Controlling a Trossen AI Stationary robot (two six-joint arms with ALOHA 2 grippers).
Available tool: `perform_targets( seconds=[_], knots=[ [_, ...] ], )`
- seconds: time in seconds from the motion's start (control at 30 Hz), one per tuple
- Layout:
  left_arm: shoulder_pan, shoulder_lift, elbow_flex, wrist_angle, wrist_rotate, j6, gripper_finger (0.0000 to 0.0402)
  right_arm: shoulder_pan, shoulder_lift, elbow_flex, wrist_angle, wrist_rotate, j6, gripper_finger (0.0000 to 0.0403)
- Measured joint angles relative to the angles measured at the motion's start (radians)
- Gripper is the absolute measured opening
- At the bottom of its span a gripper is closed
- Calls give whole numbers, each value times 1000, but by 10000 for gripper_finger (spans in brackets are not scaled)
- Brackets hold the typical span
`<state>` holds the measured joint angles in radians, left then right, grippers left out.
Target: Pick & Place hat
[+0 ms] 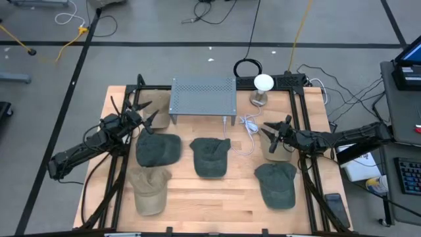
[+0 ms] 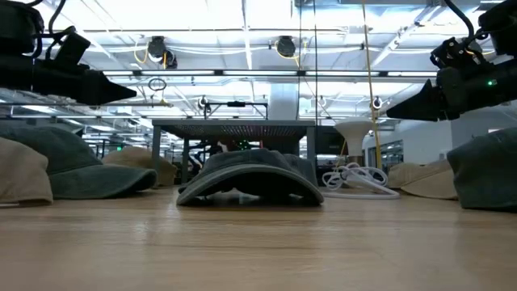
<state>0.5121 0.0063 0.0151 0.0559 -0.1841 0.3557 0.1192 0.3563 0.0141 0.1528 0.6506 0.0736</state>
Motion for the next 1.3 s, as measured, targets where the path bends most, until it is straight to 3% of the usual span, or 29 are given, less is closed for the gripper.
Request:
perform_targets(
  seconds=[0.9,1.13,1.3],
  knots=[
    [0,0,0,0,0,0,237,0,0,7,-5,1,-30,130],
    [0,0,0,0,0,0,237,0,11,167,-190,4,-93,130],
    [0,0,0,0,0,0,237,0,54,346,-422,3,12,130]
  ],
)
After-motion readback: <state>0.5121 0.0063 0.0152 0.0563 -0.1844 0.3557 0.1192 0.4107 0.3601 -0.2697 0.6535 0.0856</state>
